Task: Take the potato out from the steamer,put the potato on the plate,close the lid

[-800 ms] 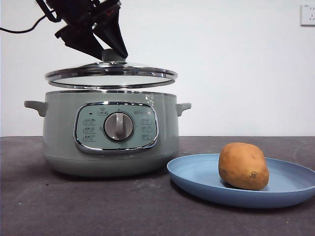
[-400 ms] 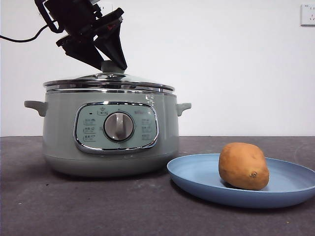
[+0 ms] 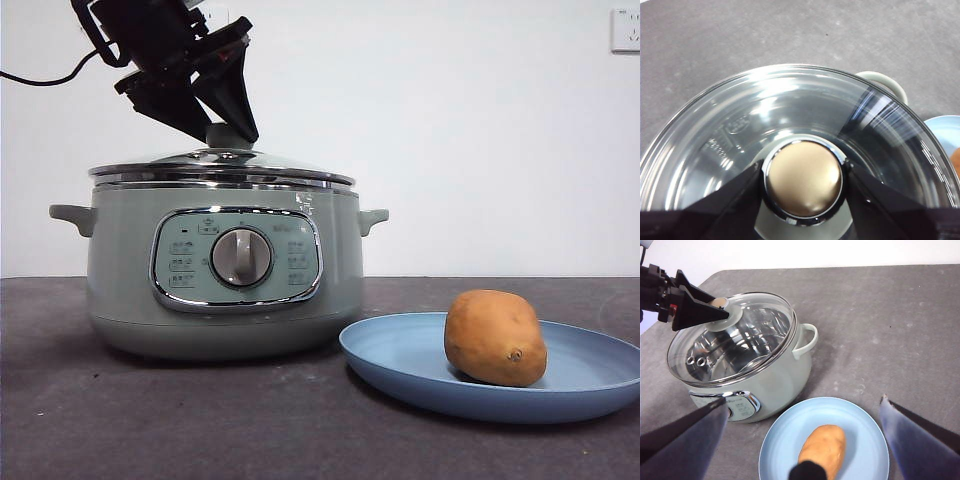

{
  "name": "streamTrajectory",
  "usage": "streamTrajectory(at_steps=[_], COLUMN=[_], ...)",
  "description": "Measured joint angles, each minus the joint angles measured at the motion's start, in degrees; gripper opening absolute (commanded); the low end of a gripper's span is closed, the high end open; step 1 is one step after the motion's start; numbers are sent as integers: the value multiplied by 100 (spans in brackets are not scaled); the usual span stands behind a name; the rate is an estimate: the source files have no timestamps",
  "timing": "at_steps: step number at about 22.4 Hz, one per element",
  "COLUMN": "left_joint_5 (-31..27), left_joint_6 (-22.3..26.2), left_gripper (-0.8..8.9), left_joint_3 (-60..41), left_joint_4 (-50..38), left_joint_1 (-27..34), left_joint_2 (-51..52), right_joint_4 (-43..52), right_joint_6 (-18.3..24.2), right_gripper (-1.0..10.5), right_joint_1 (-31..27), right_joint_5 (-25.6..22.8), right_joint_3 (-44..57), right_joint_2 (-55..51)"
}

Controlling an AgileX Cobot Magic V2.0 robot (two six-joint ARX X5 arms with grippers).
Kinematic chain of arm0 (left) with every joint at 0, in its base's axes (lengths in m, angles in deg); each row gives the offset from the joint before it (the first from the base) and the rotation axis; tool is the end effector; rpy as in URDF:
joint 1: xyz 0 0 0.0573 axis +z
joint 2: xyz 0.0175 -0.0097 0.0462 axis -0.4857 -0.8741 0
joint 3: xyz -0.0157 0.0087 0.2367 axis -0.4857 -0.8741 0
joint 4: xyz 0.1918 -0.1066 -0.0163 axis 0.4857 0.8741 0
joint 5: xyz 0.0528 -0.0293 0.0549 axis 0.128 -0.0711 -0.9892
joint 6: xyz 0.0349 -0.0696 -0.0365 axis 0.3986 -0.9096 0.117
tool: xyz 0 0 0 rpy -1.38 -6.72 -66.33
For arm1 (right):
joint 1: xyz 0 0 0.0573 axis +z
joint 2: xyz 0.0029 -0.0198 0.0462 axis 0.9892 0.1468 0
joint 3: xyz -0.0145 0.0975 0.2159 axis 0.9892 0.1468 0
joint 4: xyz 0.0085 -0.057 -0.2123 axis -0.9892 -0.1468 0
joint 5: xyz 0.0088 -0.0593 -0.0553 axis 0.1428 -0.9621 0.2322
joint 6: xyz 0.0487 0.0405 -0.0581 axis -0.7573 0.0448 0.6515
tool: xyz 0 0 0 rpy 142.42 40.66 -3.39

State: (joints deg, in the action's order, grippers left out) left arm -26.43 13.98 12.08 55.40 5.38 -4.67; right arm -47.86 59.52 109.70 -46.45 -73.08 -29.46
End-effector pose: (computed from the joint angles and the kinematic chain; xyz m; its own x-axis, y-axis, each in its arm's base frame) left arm 0.3139 -0.1522 0.2641 0.6206 -0.4719 -0.6262 0.5958 0.8030 -0.0148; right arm 0.1342 0.0739 0.2929 0.8056 0.4605 -0.3727 -0.4231 0.8876 0.1822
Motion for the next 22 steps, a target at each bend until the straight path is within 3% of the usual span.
streamTrajectory(at_steps=[9,11,12,14,15,22], left_joint_5=[-109,-107,-109,-114,-116,-212], left_joint_6=[-4,-4,-4,-4,-9,-15], left_gripper=[-9,31,154,530,588,588], left_joint_3=[35,44,59,63,63,63], left_joint_4=[-26,4,39,48,48,205], left_joint_1=[-24,-24,-24,-24,-24,-24], left_joint_2=[-184,-184,-184,-184,-186,144], right_joint_4=[-2,-2,-2,-2,-4,-181], right_joint_6=[-2,-2,0,0,0,0], right_gripper=[505,505,505,505,505,505], right_joint_1=[0,0,0,0,0,0], right_joint_5=[2,2,2,2,2,2], right_joint_3=[0,0,0,0,0,0], right_joint_2=[0,0,0,0,0,0])
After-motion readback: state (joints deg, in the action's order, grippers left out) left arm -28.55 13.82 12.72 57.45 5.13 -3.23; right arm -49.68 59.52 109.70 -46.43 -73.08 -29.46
